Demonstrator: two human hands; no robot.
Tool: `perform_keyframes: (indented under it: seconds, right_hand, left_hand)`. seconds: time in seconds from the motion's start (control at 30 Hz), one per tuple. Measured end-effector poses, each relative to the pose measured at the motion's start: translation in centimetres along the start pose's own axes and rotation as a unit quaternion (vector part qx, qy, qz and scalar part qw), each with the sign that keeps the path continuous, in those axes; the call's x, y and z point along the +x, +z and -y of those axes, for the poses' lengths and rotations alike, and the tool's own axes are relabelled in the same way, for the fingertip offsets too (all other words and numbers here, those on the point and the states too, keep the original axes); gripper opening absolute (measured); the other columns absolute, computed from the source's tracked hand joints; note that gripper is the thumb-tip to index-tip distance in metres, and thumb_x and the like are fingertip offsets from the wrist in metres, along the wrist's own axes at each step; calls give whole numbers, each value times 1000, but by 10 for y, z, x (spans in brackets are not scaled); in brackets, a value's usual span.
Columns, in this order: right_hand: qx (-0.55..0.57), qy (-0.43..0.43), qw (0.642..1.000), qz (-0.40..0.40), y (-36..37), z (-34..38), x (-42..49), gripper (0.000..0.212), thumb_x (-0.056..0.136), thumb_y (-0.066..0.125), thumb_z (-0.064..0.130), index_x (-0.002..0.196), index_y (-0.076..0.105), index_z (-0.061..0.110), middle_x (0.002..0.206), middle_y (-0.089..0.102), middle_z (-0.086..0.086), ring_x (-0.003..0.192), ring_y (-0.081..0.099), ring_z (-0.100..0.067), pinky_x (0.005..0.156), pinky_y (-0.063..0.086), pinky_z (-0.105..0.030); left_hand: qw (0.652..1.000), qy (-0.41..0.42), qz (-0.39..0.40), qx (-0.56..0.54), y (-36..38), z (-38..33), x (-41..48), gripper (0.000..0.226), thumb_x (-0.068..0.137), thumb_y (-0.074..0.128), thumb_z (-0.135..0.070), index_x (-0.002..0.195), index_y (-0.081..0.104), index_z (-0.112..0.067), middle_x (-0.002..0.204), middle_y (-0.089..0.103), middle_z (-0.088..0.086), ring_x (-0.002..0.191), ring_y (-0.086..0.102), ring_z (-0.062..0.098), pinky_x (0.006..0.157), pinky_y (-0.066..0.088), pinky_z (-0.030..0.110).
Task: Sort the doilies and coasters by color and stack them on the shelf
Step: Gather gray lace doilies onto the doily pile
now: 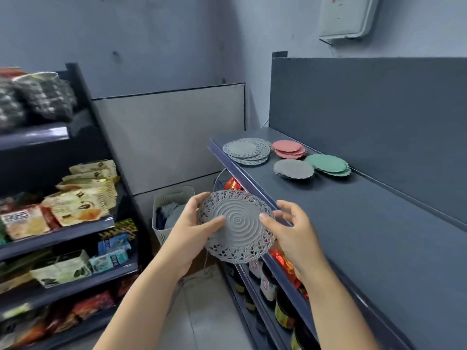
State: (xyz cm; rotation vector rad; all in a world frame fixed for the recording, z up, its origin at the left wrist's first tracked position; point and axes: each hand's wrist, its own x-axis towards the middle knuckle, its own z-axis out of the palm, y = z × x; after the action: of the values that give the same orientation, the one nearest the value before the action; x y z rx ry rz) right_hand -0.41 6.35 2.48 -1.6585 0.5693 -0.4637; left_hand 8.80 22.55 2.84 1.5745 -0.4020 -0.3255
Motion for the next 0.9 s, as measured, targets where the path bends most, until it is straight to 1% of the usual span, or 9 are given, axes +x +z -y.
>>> perform_keyframes:
  seconds: [0.07,0.17,0.27,0.33,0.5,0.6,0.7,0.8,0.9]
  right_hand:
    - [-4,4,1000,-1,32,4,21,42,77,73,38,114,55,32,108,60,10,105,58,-12,93,50,-49]
    - [9,11,1000,-3,67,10,50,40,64,71,49,101,57,40,106,62,10,104,60,-13,88,52,-52]
    - [15,15,1000,-21,82,18,79,39,70,73,44,106,59,35,111,61,6,104,60,-12,78,57,-44]
    - [20,8,999,-44,84,22,104,31,81,71,29,109,58,29,114,60,2,102,60,-11,67,58,-36]
    - [-53,-27,994,-92,81,29,182,36,72,69,49,103,54,40,107,59,13,105,59,-12,89,52,-49]
    - [-72,-18,992,-101,78,30,229,43,76,69,47,114,53,34,116,56,11,110,56,-14,91,51,-48]
    - [-96,-2,990,-102,79,33,274,51,70,65,55,116,52,37,125,53,7,116,52,-15,93,49,-48]
    - [-142,-5,984,-111,80,36,318,44,84,65,37,124,52,27,129,53,4,118,50,-15,97,43,-35]
    - [-260,15,961,-92,85,35,345,44,83,68,25,125,52,26,122,57,3,101,51,-16,75,35,-24]
  left_hand:
    - [999,-26,-11,17,-31,3,27,61,67,81,-36,120,54,-46,130,56,-8,123,51,13,103,43,40]
    - [999,-41,2,31,-61,1,69,64,54,79,-52,113,55,-55,131,55,-12,127,48,20,104,40,51]
    - [999,-24,22,36,-70,-4,115,56,74,77,-36,123,52,-44,120,52,-16,124,43,11,102,42,36]
    - [998,-14,38,39,-65,-9,150,56,82,73,-25,131,47,-34,114,50,-15,117,40,6,86,41,18]
    - [996,14,32,78,-32,-14,236,82,81,74,-22,145,22,-28,112,49,-10,89,53,-1,70,45,17]
    - [985,38,32,165,-7,-10,290,85,79,75,-26,145,21,-26,140,42,0,119,49,15,99,45,36]
    - [962,71,63,256,16,-6,342,80,81,71,-31,145,23,-24,146,33,-2,130,39,15,106,36,32]
    - [918,138,76,364,32,-5,388,70,86,64,-34,143,27,-20,143,34,1,129,38,19,100,34,29]
    - [846,204,76,487,40,4,429,62,91,55,-45,140,34,-15,142,38,6,125,42,28,99,37,36]
